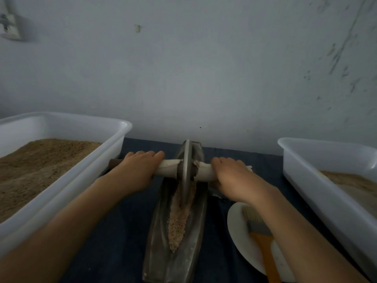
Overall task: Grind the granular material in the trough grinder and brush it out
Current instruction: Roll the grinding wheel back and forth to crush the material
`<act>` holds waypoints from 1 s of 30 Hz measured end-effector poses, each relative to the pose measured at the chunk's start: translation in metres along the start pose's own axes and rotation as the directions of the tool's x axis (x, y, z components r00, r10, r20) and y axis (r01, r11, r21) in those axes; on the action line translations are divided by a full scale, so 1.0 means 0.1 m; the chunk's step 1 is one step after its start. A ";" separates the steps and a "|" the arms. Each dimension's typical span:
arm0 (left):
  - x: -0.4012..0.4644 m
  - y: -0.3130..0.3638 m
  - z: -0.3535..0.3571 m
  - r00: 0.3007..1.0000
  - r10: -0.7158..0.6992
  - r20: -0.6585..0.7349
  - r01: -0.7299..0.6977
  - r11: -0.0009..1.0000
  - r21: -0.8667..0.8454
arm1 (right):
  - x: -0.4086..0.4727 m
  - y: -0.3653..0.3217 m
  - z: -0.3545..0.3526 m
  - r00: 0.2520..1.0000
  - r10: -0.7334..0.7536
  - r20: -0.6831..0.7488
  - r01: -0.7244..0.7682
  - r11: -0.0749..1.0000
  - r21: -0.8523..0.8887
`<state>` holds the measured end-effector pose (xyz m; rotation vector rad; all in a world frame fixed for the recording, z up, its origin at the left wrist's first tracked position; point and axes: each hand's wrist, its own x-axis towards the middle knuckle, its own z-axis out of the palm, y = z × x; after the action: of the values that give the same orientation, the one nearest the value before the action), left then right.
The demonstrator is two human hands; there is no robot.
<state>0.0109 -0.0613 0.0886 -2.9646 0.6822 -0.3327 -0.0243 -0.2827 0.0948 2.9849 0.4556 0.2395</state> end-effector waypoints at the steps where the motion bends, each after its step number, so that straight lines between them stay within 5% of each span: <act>1: -0.04 0.00 -0.07 0.996 0.017 0.087 -0.015 1.000 -0.026 | -0.04 -0.03 -0.08 0.996 -0.005 0.086 0.002 0.999 0.038; 7: -0.29 0.01 -0.43 0.884 0.123 0.450 -0.068 0.988 -0.135 | -0.28 -0.15 -0.43 0.910 -0.118 0.396 0.067 0.988 0.140; 13: -0.29 -0.02 -0.45 0.848 0.151 0.507 -0.068 0.982 -0.178 | -0.30 -0.14 -0.47 0.886 -0.126 0.446 0.059 0.985 0.162; 18: -0.11 0.00 -0.24 0.949 0.057 0.309 -0.033 0.996 -0.082 | -0.12 -0.08 -0.28 0.942 -0.032 0.334 -0.016 0.990 0.139; 21: 0.01 0.00 -0.02 0.999 -0.002 0.046 0.001 1.000 0.019 | -0.02 -0.01 -0.06 0.994 0.036 0.104 -0.042 0.997 0.061; 25: 0.11 0.02 0.21 0.965 -0.041 -0.258 0.051 0.998 0.034 | 0.08 0.06 0.16 0.979 0.033 -0.200 -0.043 0.998 -0.047; 30: 0.12 -0.01 0.27 0.958 -0.049 -0.281 0.042 0.999 -0.033 | 0.12 0.04 0.19 0.965 0.025 -0.260 -0.038 0.998 -0.046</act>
<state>0.0280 -0.0647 0.0652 -2.9908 0.6476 -0.7676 -0.0087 -0.2844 0.0784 2.9232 0.4198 0.6403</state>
